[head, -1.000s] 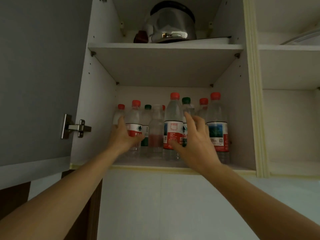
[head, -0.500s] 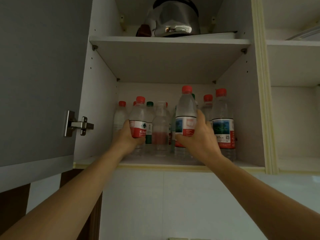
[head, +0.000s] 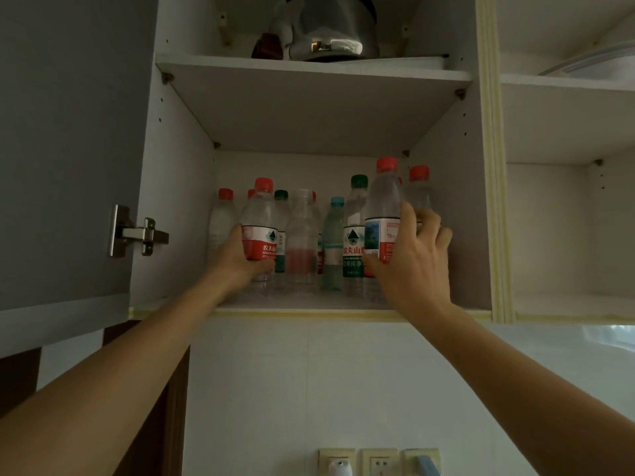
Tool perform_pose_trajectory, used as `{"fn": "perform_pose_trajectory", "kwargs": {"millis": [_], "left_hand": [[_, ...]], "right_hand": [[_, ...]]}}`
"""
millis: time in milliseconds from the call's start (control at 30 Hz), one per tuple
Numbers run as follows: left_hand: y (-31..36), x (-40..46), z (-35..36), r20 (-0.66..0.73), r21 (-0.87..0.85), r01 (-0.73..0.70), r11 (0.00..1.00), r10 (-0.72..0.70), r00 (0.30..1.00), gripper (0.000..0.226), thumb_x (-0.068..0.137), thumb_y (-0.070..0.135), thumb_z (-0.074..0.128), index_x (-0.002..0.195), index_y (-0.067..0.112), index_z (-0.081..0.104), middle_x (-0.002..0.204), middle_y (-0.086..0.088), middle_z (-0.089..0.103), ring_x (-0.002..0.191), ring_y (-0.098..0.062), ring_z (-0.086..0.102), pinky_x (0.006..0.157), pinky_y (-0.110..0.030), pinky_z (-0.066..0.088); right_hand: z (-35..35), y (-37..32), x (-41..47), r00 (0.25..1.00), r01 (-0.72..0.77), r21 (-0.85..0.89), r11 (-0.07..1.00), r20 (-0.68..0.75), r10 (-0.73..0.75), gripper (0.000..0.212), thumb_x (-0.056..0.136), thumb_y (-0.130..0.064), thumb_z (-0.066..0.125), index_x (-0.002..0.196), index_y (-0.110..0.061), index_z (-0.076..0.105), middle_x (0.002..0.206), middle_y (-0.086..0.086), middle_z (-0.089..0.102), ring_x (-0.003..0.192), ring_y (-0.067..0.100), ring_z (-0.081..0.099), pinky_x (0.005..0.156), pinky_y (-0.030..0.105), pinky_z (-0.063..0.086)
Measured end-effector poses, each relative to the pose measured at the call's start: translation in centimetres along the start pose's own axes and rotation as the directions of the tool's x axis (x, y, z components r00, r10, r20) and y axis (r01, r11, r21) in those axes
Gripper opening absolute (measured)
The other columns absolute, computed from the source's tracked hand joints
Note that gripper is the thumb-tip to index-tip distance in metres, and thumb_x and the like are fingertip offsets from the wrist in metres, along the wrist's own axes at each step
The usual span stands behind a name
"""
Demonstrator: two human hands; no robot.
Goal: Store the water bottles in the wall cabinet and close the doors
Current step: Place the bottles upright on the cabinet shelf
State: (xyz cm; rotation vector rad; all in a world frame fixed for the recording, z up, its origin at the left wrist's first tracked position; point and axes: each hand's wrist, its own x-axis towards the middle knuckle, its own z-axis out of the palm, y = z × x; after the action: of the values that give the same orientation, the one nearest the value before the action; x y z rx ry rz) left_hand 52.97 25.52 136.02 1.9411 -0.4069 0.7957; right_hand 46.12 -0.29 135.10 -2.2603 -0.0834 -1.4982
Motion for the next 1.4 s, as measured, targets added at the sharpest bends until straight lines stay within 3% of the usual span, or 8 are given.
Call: {"fn": "perform_pose_trajectory", "kwargs": {"millis": [100, 200, 367, 600, 767, 933, 1167, 1400], "left_hand": [[-0.1, 0.1, -0.4, 0.018, 0.037, 0.016, 0.999, -0.016, 1.0, 0.083, 0.081, 0.009, 0.082, 0.148, 0.017, 0.034, 0.138, -0.006, 0.053, 0.126, -0.026, 0.054, 0.108, -0.05, 0.047], [-0.2, 0.3, -1.5, 0.034, 0.045, 0.032, 0.998, -0.033, 0.999, 0.082, 0.08, 0.009, 0.083, 0.147, 0.015, 0.036, 0.136, -0.005, 0.055, 0.122, -0.023, 0.056, 0.106, -0.047, 0.049], [-1.3, 0.1, -3.3, -0.047, 0.073, 0.065, 0.995, -0.062, 0.997, 0.072, 0.081, 0.005, 0.081, 0.142, 0.013, 0.043, 0.132, -0.01, 0.061, 0.119, -0.026, 0.061, 0.103, -0.052, 0.05], [-2.4, 0.3, -3.9, -0.189, 0.276, 0.143, 0.95, -0.092, 0.978, 0.066, 0.083, 0.022, 0.083, 0.138, 0.021, 0.045, 0.121, -0.006, 0.065, 0.107, -0.024, 0.064, 0.095, -0.046, 0.054], [-2.8, 0.5, -3.6, -0.302, 0.397, 0.211, 0.893, -0.091, 0.949, 0.076, 0.083, 0.029, 0.082, 0.145, 0.018, 0.04, 0.131, -0.015, 0.054, 0.114, -0.032, 0.06, 0.098, -0.049, 0.053], [-2.7, 0.4, -3.6, -0.333, 0.512, 0.281, 0.812, -0.114, 0.936, 0.064, 0.083, 0.041, 0.08, 0.133, 0.012, 0.053, 0.122, -0.014, 0.063, 0.108, -0.03, 0.064, 0.09, -0.043, 0.055], [-2.8, 0.2, -3.9, -0.361, 0.614, 0.317, 0.723, -0.101, 0.927, 0.045, 0.091, 0.034, 0.074, 0.127, 0.011, 0.06, 0.113, -0.012, 0.068, 0.1, -0.029, 0.066, 0.085, -0.041, 0.056], [-3.5, 0.4, -4.1, -0.372, 0.665, 0.318, 0.675, -0.069, 0.926, 0.042, 0.093, 0.029, 0.072, 0.13, 0.011, 0.061, 0.114, -0.013, 0.068, 0.102, -0.029, 0.066, 0.09, -0.045, 0.057]], "right_hand": [[0.4, -1.9, -1.1, 0.967, 0.238, 0.028, 0.971, -0.097, -0.235, 0.068, 0.09, -0.034, 0.072, 0.148, -0.02, 0.039, 0.147, 0.008, 0.038, 0.132, 0.03, 0.035, 0.108, 0.045, 0.039], [2.0, -4.2, -1.8, 0.922, 0.363, 0.129, 0.923, 0.095, -0.376, 0.042, 0.096, -0.037, 0.064, 0.133, -0.025, 0.05, 0.134, -0.002, 0.047, 0.122, 0.018, 0.042, 0.095, 0.034, 0.047], [4.9, -7.6, 0.0, 0.887, 0.106, 0.362, 0.926, 0.387, -0.253, 0.06, 0.095, -0.032, 0.067, 0.148, -0.023, 0.04, 0.144, 0.004, 0.044, 0.128, 0.025, 0.049, 0.105, 0.037, 0.044], [8.8, -9.9, 5.1, 0.811, -0.299, 0.372, 0.879, 0.585, 0.028, 0.1, 0.092, -0.016, 0.069, 0.16, -0.017, -0.004, 0.161, 0.024, 0.016, 0.137, 0.041, 0.042, 0.107, 0.042, 0.045], [10.7, -9.7, 6.8, 0.795, -0.262, 0.297, 0.918, 0.605, 0.031, 0.082, 0.089, -0.006, 0.07, 0.154, -0.003, 0.021, 0.148, 0.026, 0.043, 0.133, 0.041, 0.048, 0.11, 0.05, 0.043], [10.6, -10.0, 7.5, 0.655, -0.296, 0.431, 0.852, 0.741, -0.148, 0.075, 0.088, -0.007, 0.076, 0.146, -0.01, 0.028, 0.143, 0.011, 0.043, 0.111, 0.017, 0.047, 0.102, 0.031, 0.044], [11.7, -11.7, 7.7, 0.639, -0.315, 0.413, 0.854, 0.758, -0.131, 0.087, 0.085, -0.012, 0.08, 0.152, -0.023, 0.026, 0.141, 0.018, 0.049, 0.117, 0.04, 0.06, 0.081, 0.057, 0.061], [13.3, -13.3, 7.5, 0.62, -0.288, 0.457, 0.841, 0.758, -0.2, 0.065, 0.084, -0.012, 0.081, 0.135, -0.025, 0.044, 0.129, 0.01, 0.056, 0.11, 0.034, 0.061, 0.077, 0.056, 0.062]]}}
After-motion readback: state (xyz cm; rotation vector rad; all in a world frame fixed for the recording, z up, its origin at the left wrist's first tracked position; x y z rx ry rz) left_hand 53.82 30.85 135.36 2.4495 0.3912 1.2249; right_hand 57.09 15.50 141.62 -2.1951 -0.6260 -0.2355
